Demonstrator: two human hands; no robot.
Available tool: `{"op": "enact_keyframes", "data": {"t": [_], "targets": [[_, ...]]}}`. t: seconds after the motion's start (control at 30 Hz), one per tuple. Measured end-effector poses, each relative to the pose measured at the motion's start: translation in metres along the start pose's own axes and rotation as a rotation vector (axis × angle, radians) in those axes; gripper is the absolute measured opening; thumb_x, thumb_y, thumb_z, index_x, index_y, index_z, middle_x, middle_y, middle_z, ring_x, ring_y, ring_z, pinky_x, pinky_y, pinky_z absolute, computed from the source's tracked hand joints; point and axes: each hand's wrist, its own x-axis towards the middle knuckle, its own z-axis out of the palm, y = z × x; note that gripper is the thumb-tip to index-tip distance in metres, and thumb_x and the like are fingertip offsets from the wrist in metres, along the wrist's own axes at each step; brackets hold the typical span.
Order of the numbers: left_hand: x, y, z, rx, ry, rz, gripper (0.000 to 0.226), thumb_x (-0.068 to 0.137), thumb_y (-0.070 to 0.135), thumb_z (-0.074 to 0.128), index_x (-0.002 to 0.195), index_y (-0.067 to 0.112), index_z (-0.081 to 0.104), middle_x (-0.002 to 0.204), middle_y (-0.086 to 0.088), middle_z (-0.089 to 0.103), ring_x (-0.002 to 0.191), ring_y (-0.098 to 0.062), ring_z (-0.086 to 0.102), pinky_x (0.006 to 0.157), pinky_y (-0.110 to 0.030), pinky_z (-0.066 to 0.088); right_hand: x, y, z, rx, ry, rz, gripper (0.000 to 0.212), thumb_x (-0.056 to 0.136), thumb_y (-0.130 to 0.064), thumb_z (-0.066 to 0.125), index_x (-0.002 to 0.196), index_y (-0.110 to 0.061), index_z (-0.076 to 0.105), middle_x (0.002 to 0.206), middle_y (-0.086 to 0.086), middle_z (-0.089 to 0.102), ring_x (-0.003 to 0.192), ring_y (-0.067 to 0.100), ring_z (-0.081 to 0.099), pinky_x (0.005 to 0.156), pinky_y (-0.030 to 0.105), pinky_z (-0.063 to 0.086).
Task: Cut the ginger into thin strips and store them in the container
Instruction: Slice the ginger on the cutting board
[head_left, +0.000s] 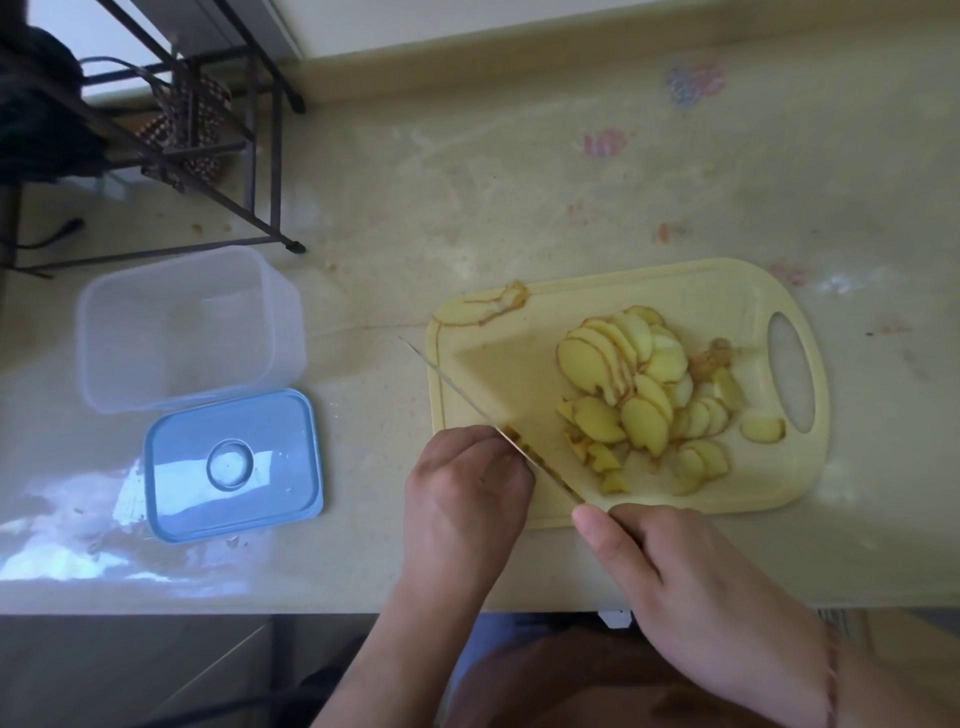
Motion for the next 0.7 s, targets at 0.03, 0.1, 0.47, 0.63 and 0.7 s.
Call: {"op": "enact_keyframes", "data": {"t": [0.03,0.1,0.47,0.63,0.7], "targets": [[0.000,0.000,0.000,0.001,0.000,0.004,0.023,0.062,-0.005,0.089,0.072,0.013,0.078,0.081,0.004,0.073,0.076,-0.007,0.062,0.067,-0.005,0.043,0.000,0.001,0.001,-0.007,0.009,0.003,0.066,0.083,-0.075,0.025,0.055,-0.016,0.035,0.048,-0.001,0.041,0.049,0.014,0.042,0.056,0.032,0.036],[0.000,0.000,0.001,0.001,0.005,0.007,0.023,0.063,-0.006,0.088,0.069,0.013,0.077,0.079,0.004,0.072,0.074,-0.008,0.063,0.068,-0.006,0.043,0.004,0.003,0.005,-0.018,0.018,0.010,0.069,0.084,-0.077,0.020,0.056,-0.016,0.037,0.048,-0.001,0.042,0.050,0.014,0.044,0.056,0.033,0.037],[-0.001,0.001,0.001,0.000,0.046,0.033,0.018,0.067,-0.004,0.088,0.074,0.010,0.079,0.079,0.000,0.072,0.074,-0.013,0.068,0.074,-0.015,0.051,0.037,-0.004,-0.003,0.143,-0.057,0.013,0.067,0.083,-0.072,0.023,0.057,-0.012,0.035,0.042,-0.005,0.029,0.038,0.008,0.031,0.043,0.022,0.027],[-0.007,-0.002,0.001,-0.014,0.045,0.024,0.019,0.068,-0.002,0.087,0.083,0.007,0.079,0.088,-0.002,0.073,0.084,-0.009,0.065,0.087,-0.005,0.045,0.022,0.001,-0.007,0.139,-0.046,-0.011,0.067,0.086,-0.073,0.024,0.057,-0.013,0.035,0.044,-0.003,0.031,0.040,0.008,0.032,0.048,0.028,0.029],[-0.008,-0.002,0.000,-0.008,0.050,0.023,0.020,0.069,0.000,0.088,0.085,0.006,0.079,0.090,-0.002,0.073,0.086,-0.008,0.064,0.089,-0.005,0.045,0.015,0.001,-0.006,0.096,-0.012,-0.011,0.073,0.085,-0.080,0.021,0.057,-0.015,0.039,0.045,-0.001,0.040,0.042,0.009,0.039,0.051,0.030,0.035]]}}
